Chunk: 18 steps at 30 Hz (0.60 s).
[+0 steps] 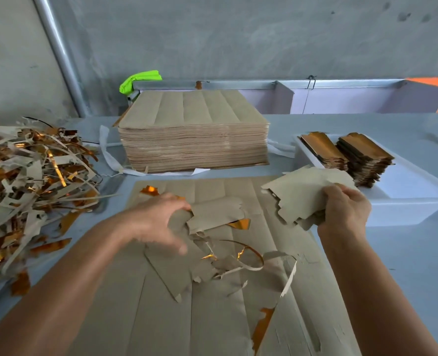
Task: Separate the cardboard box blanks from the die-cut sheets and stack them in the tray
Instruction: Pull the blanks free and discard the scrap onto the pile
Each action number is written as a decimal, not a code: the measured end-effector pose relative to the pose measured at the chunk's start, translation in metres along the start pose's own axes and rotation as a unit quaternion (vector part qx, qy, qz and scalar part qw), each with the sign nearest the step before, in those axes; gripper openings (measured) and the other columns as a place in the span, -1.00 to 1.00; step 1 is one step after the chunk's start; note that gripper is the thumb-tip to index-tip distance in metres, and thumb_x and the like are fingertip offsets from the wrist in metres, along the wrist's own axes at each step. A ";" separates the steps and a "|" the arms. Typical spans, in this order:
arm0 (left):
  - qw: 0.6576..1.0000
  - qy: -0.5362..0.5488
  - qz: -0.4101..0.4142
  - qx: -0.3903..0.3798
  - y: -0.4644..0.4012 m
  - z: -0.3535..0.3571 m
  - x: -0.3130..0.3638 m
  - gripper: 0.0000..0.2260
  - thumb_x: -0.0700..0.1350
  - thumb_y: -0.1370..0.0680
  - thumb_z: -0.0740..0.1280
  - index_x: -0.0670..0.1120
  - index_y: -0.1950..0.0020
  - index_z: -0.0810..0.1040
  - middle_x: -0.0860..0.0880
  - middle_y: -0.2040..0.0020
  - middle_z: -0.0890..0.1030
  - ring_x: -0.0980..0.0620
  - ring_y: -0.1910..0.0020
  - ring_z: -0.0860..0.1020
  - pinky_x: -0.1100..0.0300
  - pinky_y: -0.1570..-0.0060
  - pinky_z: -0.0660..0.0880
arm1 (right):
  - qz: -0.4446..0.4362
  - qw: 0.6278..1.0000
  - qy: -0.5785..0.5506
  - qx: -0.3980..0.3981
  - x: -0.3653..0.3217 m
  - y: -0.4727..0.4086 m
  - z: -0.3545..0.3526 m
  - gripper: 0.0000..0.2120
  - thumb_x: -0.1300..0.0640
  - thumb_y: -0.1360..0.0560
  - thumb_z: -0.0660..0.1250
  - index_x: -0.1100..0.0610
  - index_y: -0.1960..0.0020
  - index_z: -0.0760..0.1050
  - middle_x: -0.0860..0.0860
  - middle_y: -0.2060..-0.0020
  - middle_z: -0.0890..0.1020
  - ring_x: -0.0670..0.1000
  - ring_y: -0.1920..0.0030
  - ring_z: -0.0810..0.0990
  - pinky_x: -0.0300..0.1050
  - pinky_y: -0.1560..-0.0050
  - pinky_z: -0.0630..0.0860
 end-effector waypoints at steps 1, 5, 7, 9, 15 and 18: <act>0.995 -0.073 -0.034 -0.064 0.001 0.013 -0.014 -0.04 0.14 -0.26 0.55 0.14 -0.52 0.08 0.00 -0.53 0.05 -0.07 -0.52 0.04 0.02 -0.44 0.17 | -0.008 1.000 0.006 -0.010 0.004 -0.001 0.001 -0.75 0.27 -0.51 0.24 0.13 -0.18 0.43 0.07 0.02 0.47 0.09 0.05 0.49 0.10 0.17 0.59; 0.986 -0.069 -0.033 -0.149 0.006 0.037 -0.044 -0.01 0.11 -0.31 0.52 0.32 -0.49 -0.12 0.07 -0.54 -0.24 -0.05 -0.52 -0.23 -0.04 -0.47 -0.08 | -0.086 0.991 0.056 -0.085 0.017 0.003 0.016 -0.63 0.32 -0.51 0.21 -0.03 -0.23 0.39 -0.19 0.11 0.38 -0.14 0.14 0.43 -0.24 0.26 0.42; 0.993 -0.052 0.011 -0.108 0.002 0.039 -0.045 -0.14 0.16 -0.36 0.48 0.32 -0.48 -0.01 0.10 -0.55 -0.10 0.04 -0.52 -0.10 0.02 -0.47 -0.04 | -0.096 0.985 0.085 -0.116 0.021 0.005 0.026 -0.64 0.32 -0.53 0.19 -0.03 -0.21 0.43 -0.22 0.10 0.39 -0.14 0.12 0.45 -0.27 0.24 0.42; 0.995 -0.080 0.055 -0.024 0.000 0.038 -0.043 -0.26 0.23 -0.40 0.40 0.27 -0.49 0.11 0.08 -0.54 0.10 0.07 -0.50 0.05 0.11 -0.44 0.04 | -0.083 0.982 0.097 -0.142 0.023 0.005 0.035 -0.65 0.33 -0.54 0.17 -0.03 -0.18 0.46 -0.21 0.09 0.42 -0.13 0.12 0.47 -0.29 0.27 0.44; 0.978 0.012 0.138 0.154 0.006 0.032 -0.043 -0.69 -0.04 -0.53 0.35 0.13 -0.27 0.46 0.12 -0.16 0.52 0.18 -0.12 0.49 0.41 -0.09 0.36 | -0.031 0.985 0.093 -0.143 0.021 0.000 0.038 -0.76 0.35 -0.52 0.20 0.11 -0.05 0.56 -0.05 0.19 0.52 -0.09 0.23 0.48 -0.28 0.39 0.43; 0.956 0.198 0.107 0.189 0.007 0.010 -0.049 -0.67 -0.25 -0.52 0.33 0.21 -0.04 0.47 0.11 0.00 0.58 0.22 0.06 0.56 0.40 0.09 0.47 | -0.031 0.985 0.094 -0.143 0.010 -0.005 0.033 -0.89 0.25 -0.50 0.33 0.14 0.00 0.58 0.01 0.23 0.56 0.00 0.21 0.53 -0.18 0.43 0.46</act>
Point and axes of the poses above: each hand's wrist, its own y-axis away from the middle knuckle, its own z-axis out of the palm, x = y × z, the point moved 4 cm from there along -y, towards the middle knuckle
